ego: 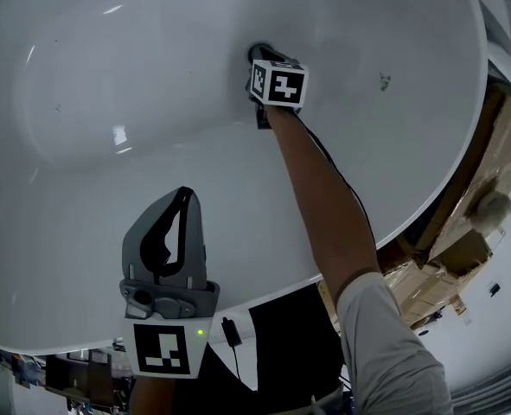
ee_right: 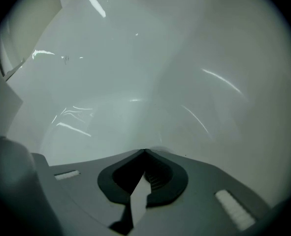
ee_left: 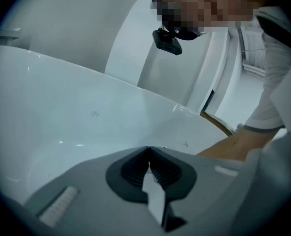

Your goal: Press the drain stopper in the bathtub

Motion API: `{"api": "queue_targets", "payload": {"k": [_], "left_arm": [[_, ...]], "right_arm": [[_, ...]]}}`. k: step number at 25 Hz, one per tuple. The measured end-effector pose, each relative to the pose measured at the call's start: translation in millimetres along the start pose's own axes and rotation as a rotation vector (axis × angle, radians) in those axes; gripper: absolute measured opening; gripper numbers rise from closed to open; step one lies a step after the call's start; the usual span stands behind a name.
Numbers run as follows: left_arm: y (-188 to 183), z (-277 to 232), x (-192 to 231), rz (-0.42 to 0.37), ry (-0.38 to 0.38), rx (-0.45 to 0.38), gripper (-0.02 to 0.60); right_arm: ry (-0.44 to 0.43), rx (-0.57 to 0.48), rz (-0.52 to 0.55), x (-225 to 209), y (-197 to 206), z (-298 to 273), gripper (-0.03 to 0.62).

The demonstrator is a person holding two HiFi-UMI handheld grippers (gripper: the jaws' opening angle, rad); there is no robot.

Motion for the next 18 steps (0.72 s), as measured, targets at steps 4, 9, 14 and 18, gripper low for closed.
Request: {"api": "queue_targets", "payload": {"k": [4, 9, 14, 18], "left_arm": [[-3, 12, 2, -0.003, 0.018, 0.009, 0.000], [-16, 33, 7, -0.005, 0.018, 0.003, 0.000], [-32, 56, 6, 0.027, 0.019, 0.007, 0.000], [-49, 75, -1, 0.013, 0.037, 0.003, 0.000]], "right_arm": [[0.000, -0.013, 0.019, 11, -8, 15, -0.003], [-0.005, -0.020, 0.029, 28, -13, 39, -0.003], [-0.016, -0.037, 0.017, 47, -20, 70, -0.003], [-0.019, -0.048, 0.004, 60, -24, 95, -0.003]]}}
Point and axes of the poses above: the fingertips, and each gripper's own axes: z backward along the fingers, x to its left, y out of its underside, the point moved 10 cm from there along z, backward along the fingers, and after that the axes turned 15 degrees about -y, right-handed, at the moved point
